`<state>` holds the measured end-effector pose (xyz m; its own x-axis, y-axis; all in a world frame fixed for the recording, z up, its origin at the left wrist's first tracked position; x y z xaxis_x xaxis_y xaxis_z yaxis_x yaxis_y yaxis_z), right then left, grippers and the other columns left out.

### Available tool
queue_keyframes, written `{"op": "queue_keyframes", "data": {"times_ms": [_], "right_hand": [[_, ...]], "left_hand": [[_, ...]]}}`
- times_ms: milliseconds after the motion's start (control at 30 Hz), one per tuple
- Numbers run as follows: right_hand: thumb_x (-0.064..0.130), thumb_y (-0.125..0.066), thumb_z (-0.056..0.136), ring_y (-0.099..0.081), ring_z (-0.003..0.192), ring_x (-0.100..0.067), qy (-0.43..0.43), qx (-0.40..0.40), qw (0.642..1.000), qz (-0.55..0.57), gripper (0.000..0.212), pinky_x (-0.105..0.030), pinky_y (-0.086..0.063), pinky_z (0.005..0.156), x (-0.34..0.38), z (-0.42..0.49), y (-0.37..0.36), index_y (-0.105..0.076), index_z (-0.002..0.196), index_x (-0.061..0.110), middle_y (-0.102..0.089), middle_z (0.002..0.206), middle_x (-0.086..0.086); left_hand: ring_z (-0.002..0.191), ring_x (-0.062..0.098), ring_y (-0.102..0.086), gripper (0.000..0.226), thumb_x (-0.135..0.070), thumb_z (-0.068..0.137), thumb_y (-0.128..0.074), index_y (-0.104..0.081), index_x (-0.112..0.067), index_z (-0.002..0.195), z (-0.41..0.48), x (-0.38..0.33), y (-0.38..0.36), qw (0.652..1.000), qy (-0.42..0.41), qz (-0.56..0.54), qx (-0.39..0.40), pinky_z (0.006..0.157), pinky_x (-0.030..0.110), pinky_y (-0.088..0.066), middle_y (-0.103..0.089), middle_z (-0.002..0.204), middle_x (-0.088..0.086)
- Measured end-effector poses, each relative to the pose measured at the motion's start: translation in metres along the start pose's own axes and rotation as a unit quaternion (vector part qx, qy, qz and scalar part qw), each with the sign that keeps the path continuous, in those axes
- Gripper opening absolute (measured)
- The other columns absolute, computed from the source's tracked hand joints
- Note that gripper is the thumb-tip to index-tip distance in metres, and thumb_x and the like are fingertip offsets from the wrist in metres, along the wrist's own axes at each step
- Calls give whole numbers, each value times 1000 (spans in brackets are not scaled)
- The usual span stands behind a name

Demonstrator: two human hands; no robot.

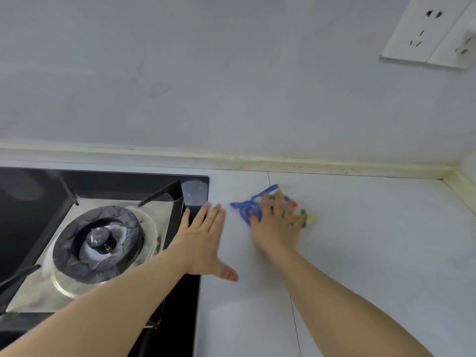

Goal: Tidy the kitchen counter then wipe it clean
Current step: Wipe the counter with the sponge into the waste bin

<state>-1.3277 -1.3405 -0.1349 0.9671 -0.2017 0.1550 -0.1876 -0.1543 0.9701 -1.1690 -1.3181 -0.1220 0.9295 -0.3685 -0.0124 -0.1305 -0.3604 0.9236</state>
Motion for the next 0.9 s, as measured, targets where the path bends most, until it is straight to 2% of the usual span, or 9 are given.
{"op": "queue_keyframes", "data": {"times_ms": [133, 200, 367, 467, 567, 633, 733, 800, 900], "right_hand": [[47, -19, 99, 9, 147, -25, 160, 4, 986, -50, 56, -52, 8, 115, 30, 12, -3, -2, 150, 32, 9, 159, 5], [48, -18, 99, 7, 147, -22, 138, 8, 989, -47, 55, -51, 5, 116, 17, 38, 3, -5, 150, 34, 7, 159, 8], [52, -17, 97, 6, 147, -22, -5, -3, 1000, -30, 56, -53, 1, 115, -48, 70, 21, -5, 150, 35, 7, 159, 9], [53, -16, 96, 8, 147, -25, -88, -10, 996, -4, 58, -60, 1, 113, -72, 71, 24, -4, 150, 35, 9, 159, 7], [51, -13, 96, 9, 146, -31, -151, -15, 988, 18, 59, -70, 1, 107, -68, 65, 22, -1, 151, 32, 11, 159, 2], [52, -13, 96, 8, 145, -34, -120, -14, 993, 7, 60, -71, 1, 105, -43, 52, 15, 0, 151, 31, 12, 159, -1], [55, -16, 96, 8, 146, -30, 35, -3, 999, -35, 59, -65, 5, 108, -12, 27, 1, -2, 150, 34, 11, 159, 3], [55, -18, 96, 7, 147, -24, 85, 1, 995, -55, 57, -61, 4, 112, -24, 32, 7, -5, 149, 37, 8, 159, 8], [56, -16, 96, 6, 147, -22, -13, -6, 999, -31, 57, -61, 1, 113, -77, 52, 23, -6, 149, 38, 7, 159, 10]], "left_hand": [[140, 21, 30, 139, -86, 58, -52, 28, -10, 143, -1, 0, 0, 1000, 1, -12, -13, 113, 48, 15, 30, 153, 1], [139, 21, 31, 139, -84, 58, -53, 32, -11, 141, -1, 0, 1, 1000, -1, -17, -5, 114, 48, 16, 32, 152, -1], [138, 21, 34, 137, -85, 59, -52, 41, -14, 131, -2, 0, 0, 1000, -5, -14, 10, 114, 49, 16, 36, 150, -2], [137, 21, 35, 134, -86, 59, -51, 43, -17, 126, -1, 1, 0, 1000, -7, -12, 12, 114, 49, 16, 36, 150, -3], [137, 21, 35, 136, -86, 59, -50, 39, -15, 134, -1, 1, 0, 1000, -7, -6, 13, 115, 51, 15, 35, 150, -3], [138, 21, 34, 137, -86, 59, -50, 35, -14, 139, 0, 1, 0, 1000, -4, -7, 12, 115, 51, 14, 34, 151, -3], [139, 22, 32, 137, -85, 59, -51, 32, -13, 141, -1, -1, 0, 1000, 1, -5, 13, 115, 50, 13, 32, 152, -2], [139, 22, 31, 137, -85, 59, -51, 32, -14, 141, -1, -1, 2, 1000, 3, -1, 15, 115, 50, 13, 32, 152, -2], [139, 22, 32, 136, -85, 60, -50, 35, -15, 139, -2, -2, 2, 1000, 2, 1, 21, 115, 50, 13, 33, 152, -2]]}}
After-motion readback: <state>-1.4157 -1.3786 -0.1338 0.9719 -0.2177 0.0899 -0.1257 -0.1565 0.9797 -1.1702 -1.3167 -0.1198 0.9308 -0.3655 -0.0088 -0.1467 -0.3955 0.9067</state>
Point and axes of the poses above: each hand's wrist, its own z-axis towards the middle knuckle, its own y-axis out of the back of the hand, x = y × z, the point moved 2 cm from there along z, towards the middle knuckle
